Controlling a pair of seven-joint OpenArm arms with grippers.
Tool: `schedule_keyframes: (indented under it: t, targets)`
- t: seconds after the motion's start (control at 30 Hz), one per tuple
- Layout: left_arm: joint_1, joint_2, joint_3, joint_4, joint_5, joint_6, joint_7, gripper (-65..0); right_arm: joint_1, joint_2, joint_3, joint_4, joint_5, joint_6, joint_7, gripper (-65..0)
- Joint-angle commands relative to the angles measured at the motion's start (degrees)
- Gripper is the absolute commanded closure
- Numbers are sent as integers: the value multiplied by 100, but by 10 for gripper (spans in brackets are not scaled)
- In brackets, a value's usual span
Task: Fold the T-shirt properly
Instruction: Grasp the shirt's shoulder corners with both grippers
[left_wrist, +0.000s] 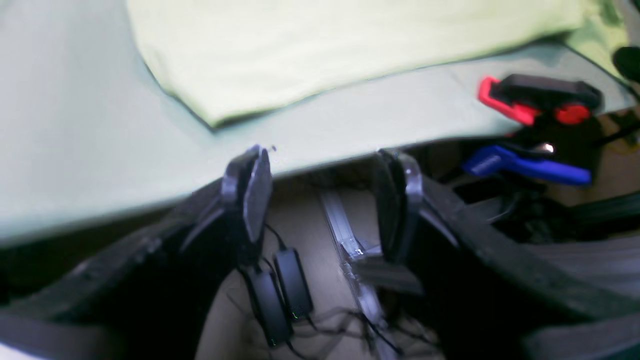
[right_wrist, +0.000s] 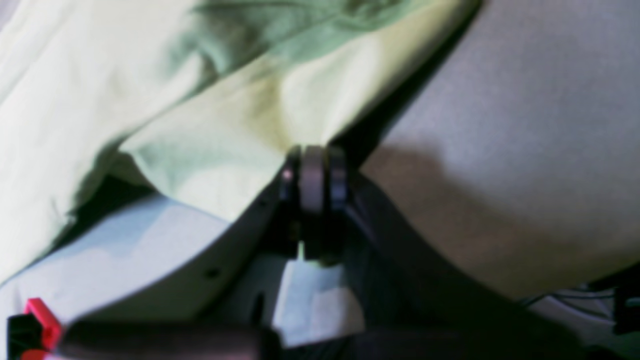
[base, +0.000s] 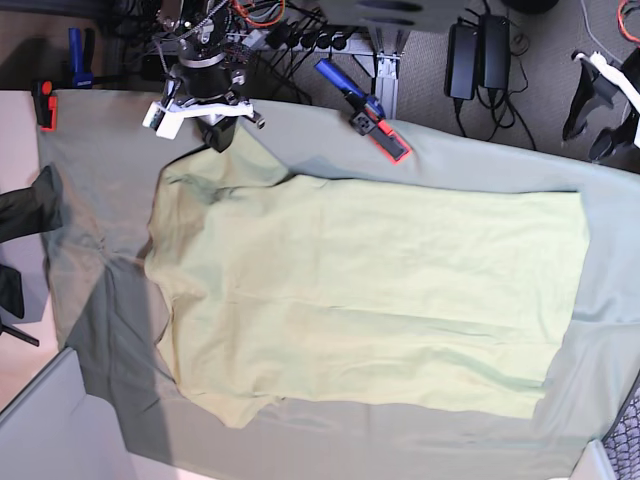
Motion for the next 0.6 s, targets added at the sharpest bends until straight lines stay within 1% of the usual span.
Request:
schedule_keyframes:
  t: [0.0,0.1,0.13,0.2,0.27,0.3,0.37,0.43,0.47,0.57]
  targets:
    - [-50,-118,-48,72,-55,144,-101,-362,-31,20,2,63,-87,61,0,0]
    - [-404,-264,-37,-98,-17,431,-101,-362,-55,52,2,63,-170,59,0,0]
    - [-540,-304,-37,-234,-20,466,-101,-362,-59,63,7,66,-188,61,0,0]
    - [-852,-376,-35,-612,-24,590,-92,-362,-57,66,7,66,-188,61,0,0]
    - [-1174,-439,-28,-1043,-94,822,-57,-362,-57,63,4,66,-190,61,0,0]
    - [-1325,-461,-28,-1248,-157,868,11,-362,-57,63,7,66,-212,61,0,0]
    - [-1602,-509,-28,-1604,-479,874,363,-361,-59,63,4,66,-293,59,0,0]
    - [-1788,-525,-28,-1818,-793,798,638,-361,-59,63,7,66,-295,59,0,0]
    - [-1858,-522,-26,-1878,-940,658,713,-361,-59,63,7,66,-295,61,0,0]
    - [-2050,-520,-20,-1926,-1451,74,970,-361,-61,63,7,66,-295,61,0,0]
